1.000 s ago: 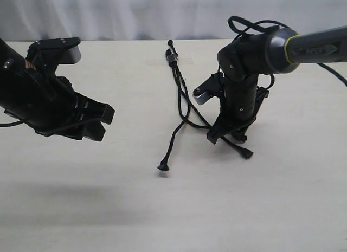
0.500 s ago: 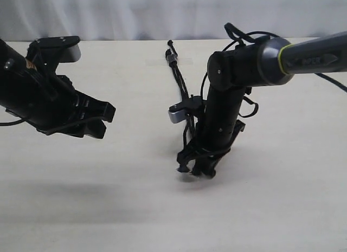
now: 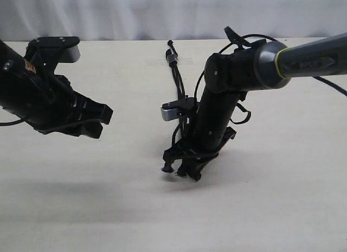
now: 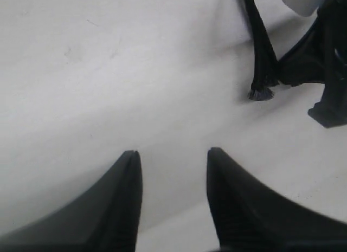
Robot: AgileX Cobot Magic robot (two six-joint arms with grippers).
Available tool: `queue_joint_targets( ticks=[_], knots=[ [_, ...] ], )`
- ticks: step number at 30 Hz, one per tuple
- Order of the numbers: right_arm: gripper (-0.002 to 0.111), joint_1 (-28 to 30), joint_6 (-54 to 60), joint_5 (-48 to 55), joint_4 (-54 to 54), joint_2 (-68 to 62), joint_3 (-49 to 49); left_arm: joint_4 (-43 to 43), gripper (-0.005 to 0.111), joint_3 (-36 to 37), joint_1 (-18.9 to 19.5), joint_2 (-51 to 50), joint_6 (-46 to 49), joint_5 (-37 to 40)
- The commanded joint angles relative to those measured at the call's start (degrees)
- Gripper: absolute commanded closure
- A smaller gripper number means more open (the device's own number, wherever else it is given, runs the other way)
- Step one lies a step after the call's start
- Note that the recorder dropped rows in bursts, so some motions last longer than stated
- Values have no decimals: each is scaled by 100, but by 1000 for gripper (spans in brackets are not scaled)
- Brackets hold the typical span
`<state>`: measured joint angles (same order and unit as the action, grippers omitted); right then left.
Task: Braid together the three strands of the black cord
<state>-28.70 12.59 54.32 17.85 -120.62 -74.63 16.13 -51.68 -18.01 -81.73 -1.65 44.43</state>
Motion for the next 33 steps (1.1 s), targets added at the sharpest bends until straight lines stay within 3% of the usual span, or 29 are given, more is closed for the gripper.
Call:
queue_joint_targets(
  ticks=[1, 4, 7, 13, 15, 19, 22, 27, 31, 33],
  knots=[
    [104, 3, -403, 14, -700, 153, 108, -157, 69, 2, -5, 37, 15, -116],
    [104, 3, -899, 110, -1405, 313, 108, -197, 69, 2, -5, 37, 15, -142],
    [101, 3, -1007, 90, -1446, 313, 108, -197, 69, 2, -5, 37, 15, -153],
    [63, 3, -1259, 268, -1414, 522, 96, -197, 69, 2, -5, 37, 15, -160],
    [58, 3, -1516, 490, -1445, 1025, 119, -310, 70, 2, -5, 37, 15, -149],
    [63, 240, -1516, 423, -1433, 1735, 318, -1333, 90, 2, 68, 37, -265, 98],
    [79, 640, -1516, 433, -1433, 2228, 634, -1940, 107, 2, 405, 37, -704, 343],
    [104, 1670, -1690, 336, -1433, 2945, 1307, -2021, 107, 2, 1387, 37, -583, 800],
    [104, 2357, -1756, 601, -1433, 3423, 1606, -1874, 107, 2, 2167, 37, -497, 1342],
    [104, 2483, -1756, 626, -1460, 3773, 1705, -1613, 107, 2, 2381, 74, -479, 1605]
  ],
)
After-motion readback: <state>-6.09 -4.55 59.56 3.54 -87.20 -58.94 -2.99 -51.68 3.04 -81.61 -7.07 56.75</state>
